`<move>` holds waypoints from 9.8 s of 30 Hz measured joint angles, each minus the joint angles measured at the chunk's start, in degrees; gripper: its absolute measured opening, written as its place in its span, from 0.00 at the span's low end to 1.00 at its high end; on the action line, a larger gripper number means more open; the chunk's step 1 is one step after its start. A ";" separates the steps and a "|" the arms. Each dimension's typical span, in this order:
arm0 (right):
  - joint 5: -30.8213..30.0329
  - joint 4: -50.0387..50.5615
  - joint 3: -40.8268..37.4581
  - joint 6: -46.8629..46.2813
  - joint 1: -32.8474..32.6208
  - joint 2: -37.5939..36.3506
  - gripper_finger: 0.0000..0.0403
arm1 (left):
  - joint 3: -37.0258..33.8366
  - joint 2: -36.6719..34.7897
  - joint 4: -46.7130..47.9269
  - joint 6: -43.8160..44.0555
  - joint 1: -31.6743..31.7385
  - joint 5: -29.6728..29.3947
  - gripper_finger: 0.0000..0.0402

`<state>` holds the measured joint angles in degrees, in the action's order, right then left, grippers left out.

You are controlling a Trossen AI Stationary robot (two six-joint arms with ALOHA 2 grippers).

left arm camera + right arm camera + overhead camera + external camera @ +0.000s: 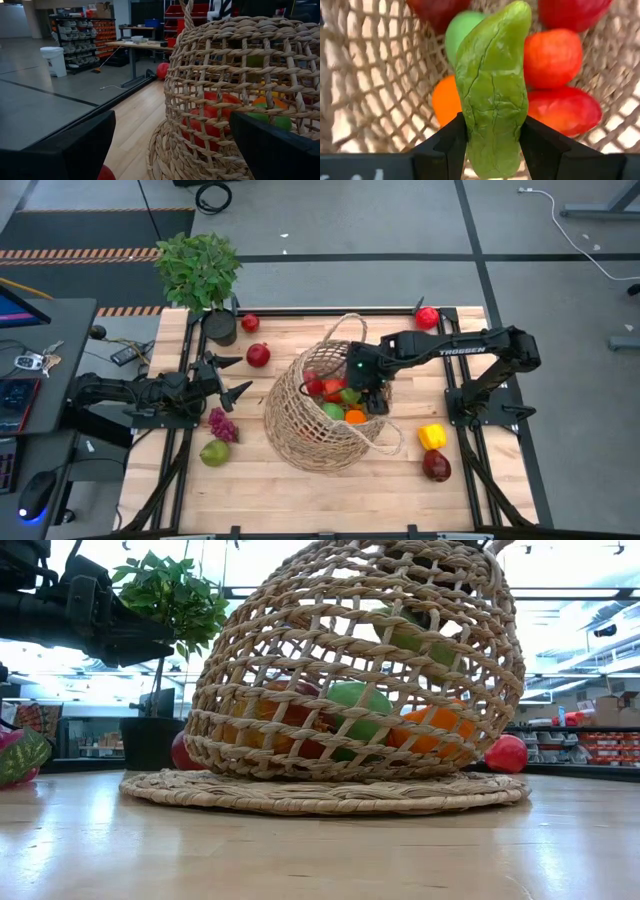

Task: Build produce basket
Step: Put the green cucumber into the brown basket, then put the yellow bell pepper into the brown basket

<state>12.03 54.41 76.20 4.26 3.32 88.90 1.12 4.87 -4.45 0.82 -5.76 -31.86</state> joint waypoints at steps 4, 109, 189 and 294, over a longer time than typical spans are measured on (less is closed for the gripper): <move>4.28 2.76 0.00 1.57 -0.57 -0.04 0.43 | -0.01 0.01 0.00 0.00 0.00 0.02 0.99; -22.68 12.02 -25.61 -78.21 -53.65 -28.79 0.69 | 0.00 0.02 0.01 0.01 0.00 0.02 0.99; -36.76 9.13 -31.47 -94.80 -51.79 -30.01 0.80 | 0.00 0.00 0.02 0.00 0.00 0.02 0.99; 12.50 -74.50 -8.91 -52.62 4.71 -11.13 0.80 | -0.01 0.01 0.02 0.00 0.01 0.02 0.99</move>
<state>24.53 -20.10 67.30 -48.36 8.03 77.78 1.11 4.87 -4.43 0.82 -5.75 -31.83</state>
